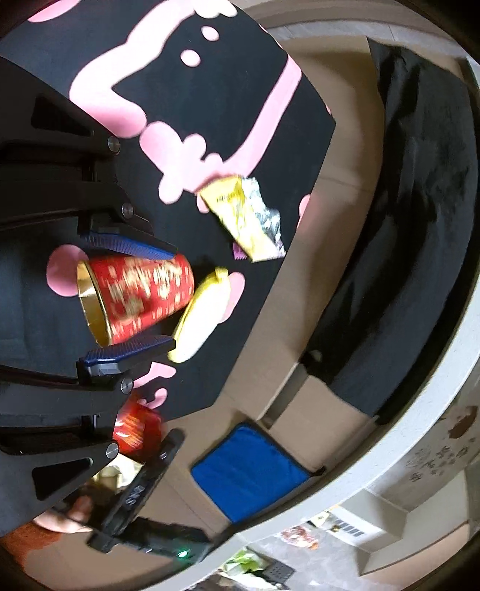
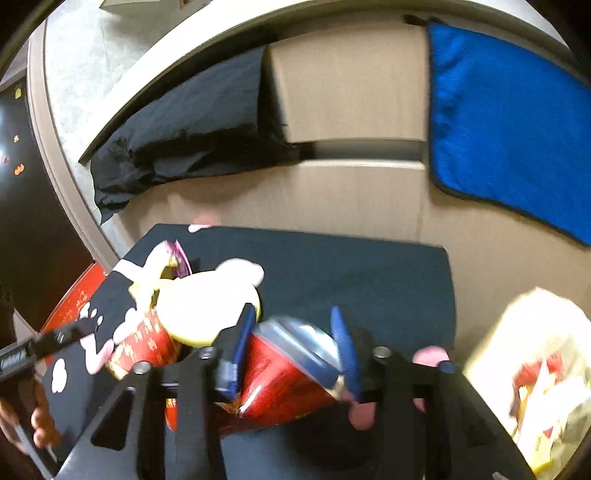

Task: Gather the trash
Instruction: 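Grasp the red can with the right tool, then grasp the red paper cup rim with the left tool while the right tool holds the can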

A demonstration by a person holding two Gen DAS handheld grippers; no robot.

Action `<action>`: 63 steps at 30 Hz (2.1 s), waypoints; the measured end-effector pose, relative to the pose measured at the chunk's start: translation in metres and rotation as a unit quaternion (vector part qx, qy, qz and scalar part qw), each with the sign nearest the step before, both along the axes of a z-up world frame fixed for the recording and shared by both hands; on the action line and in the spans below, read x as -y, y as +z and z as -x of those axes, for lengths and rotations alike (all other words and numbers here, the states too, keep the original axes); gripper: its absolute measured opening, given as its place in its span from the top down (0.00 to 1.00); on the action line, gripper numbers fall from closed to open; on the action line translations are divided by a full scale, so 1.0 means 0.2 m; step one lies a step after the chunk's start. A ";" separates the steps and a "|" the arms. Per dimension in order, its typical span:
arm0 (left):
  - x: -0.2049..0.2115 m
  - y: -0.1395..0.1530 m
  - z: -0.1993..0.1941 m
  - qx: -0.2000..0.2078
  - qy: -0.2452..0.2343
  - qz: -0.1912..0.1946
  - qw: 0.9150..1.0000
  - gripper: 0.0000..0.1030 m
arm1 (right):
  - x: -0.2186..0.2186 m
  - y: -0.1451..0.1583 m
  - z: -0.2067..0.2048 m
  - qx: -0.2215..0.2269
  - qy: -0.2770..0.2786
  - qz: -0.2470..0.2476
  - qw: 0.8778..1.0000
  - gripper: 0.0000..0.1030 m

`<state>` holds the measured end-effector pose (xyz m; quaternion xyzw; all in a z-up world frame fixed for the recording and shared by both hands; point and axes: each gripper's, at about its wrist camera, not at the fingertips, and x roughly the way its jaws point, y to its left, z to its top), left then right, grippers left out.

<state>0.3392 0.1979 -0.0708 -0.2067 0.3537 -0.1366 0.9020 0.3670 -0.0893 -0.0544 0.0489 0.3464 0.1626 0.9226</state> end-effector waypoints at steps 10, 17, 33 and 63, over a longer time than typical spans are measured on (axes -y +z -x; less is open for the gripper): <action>0.01 0.08 -0.03 0.009 0.019 0.002 1.000 0.57 | 0.22 -0.13 0.19 -0.030 -0.016 -0.067 0.997 0.55; 0.07 0.04 0.11 -0.001 0.009 0.017 1.000 0.57 | 0.29 -0.11 0.33 -0.024 0.014 -0.054 0.998 0.48; 0.33 -0.04 0.31 -0.029 -0.072 0.022 0.997 0.57 | 0.30 -0.28 0.50 -0.089 0.029 -0.086 0.992 0.40; -0.13 -0.21 0.07 -0.016 0.055 -0.095 0.994 0.58 | -0.09 -0.21 0.38 -0.068 0.110 0.034 0.991 0.49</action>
